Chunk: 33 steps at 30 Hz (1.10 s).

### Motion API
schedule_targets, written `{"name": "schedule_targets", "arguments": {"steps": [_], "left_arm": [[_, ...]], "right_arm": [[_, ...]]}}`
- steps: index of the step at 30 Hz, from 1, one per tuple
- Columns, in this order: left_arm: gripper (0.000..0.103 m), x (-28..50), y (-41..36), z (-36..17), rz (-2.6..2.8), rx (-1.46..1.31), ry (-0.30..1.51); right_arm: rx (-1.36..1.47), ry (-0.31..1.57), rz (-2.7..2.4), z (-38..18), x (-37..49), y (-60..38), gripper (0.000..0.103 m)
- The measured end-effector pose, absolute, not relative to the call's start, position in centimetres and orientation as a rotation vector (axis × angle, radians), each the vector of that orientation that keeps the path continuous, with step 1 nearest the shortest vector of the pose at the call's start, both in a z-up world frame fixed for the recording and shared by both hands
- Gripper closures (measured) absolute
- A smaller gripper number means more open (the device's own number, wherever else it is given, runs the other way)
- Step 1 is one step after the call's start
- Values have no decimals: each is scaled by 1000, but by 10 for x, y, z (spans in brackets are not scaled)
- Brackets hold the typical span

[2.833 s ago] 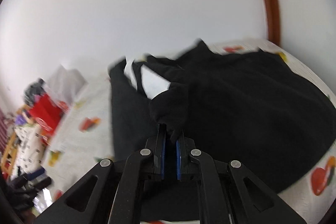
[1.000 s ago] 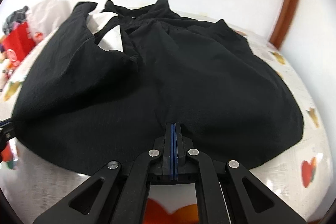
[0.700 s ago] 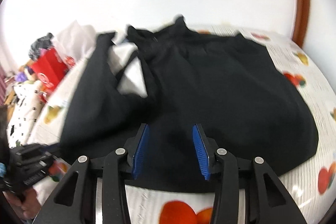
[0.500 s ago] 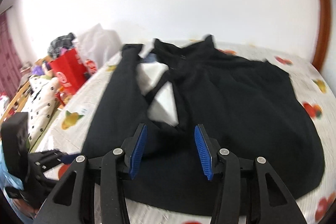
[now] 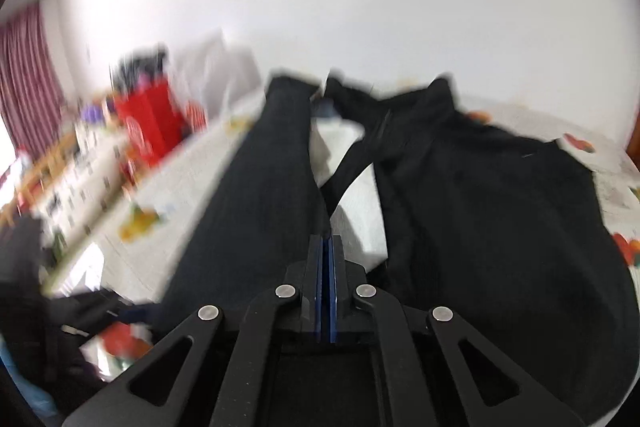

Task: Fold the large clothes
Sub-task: 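Press the folded black bundle flat with the left tool while the right tool holds its edge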

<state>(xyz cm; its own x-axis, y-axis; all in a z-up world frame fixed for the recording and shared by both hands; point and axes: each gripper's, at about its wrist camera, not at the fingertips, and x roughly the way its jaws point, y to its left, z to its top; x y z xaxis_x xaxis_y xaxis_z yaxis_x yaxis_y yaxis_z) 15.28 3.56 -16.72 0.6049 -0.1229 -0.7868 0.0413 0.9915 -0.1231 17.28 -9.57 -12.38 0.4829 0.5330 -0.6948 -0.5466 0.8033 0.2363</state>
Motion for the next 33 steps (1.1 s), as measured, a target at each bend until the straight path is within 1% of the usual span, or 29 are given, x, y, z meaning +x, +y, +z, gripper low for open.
{"name": "schedule_targets", "arguments": {"steps": [3, 5, 8, 12, 13, 16, 17, 18, 19, 20, 21, 22, 25, 29, 30, 31, 32, 33], "left_arm": [[34, 154, 31, -169, -83, -54, 911], [33, 153, 27, -170, -73, -27, 900], [33, 155, 26, -170, -64, -26, 904], [32, 158, 24, -168, -73, -25, 918], [35, 158, 23, -167, -84, -25, 920], [36, 150, 22, -163, -121, -45, 899], [36, 148, 21, -162, -128, -45, 888], [36, 146, 19, -161, -134, -45, 883], [36, 146, 18, -160, -144, -47, 882], [36, 147, 16, -159, -164, -57, 881], [36, 145, 14, -158, -175, -62, 881], [36, 146, 13, -157, -185, -68, 880], [36, 152, 3, -156, -207, -58, 882], [35, 158, -10, -164, -199, -40, 920], [32, 158, -11, -165, -191, -45, 928], [32, 157, -12, -166, -180, -39, 922], [32, 157, -15, -166, -167, -19, 925], [32, 157, -19, -167, -154, 6, 933]], "right_arm": [[41, 763, 591, -103, 163, -131, 101], [59, 744, 548, -99, 157, -153, 101], [87, 786, 473, -115, 154, -176, 101], [143, 935, 417, -156, 157, -194, 101], [137, 938, 412, -159, 153, -196, 100], [101, 912, 392, -154, 146, -197, 99], [106, 909, 397, -152, 145, -198, 93], [114, 906, 398, -150, 145, -199, 90], [119, 904, 400, -148, 145, -201, 78], [121, 909, 403, -149, 147, -204, 58], [121, 918, 403, -150, 151, -206, 49], [124, 924, 406, -151, 154, -208, 42], [170, 958, 431, -156, 168, -211, 41], [212, 1013, 442, -173, 182, -203, 41], [212, 1013, 438, -174, 182, -200, 41], [209, 1009, 438, -174, 183, -197, 44], [203, 1004, 446, -173, 182, -194, 59], [179, 1006, 447, -172, 182, -189, 78]]}}
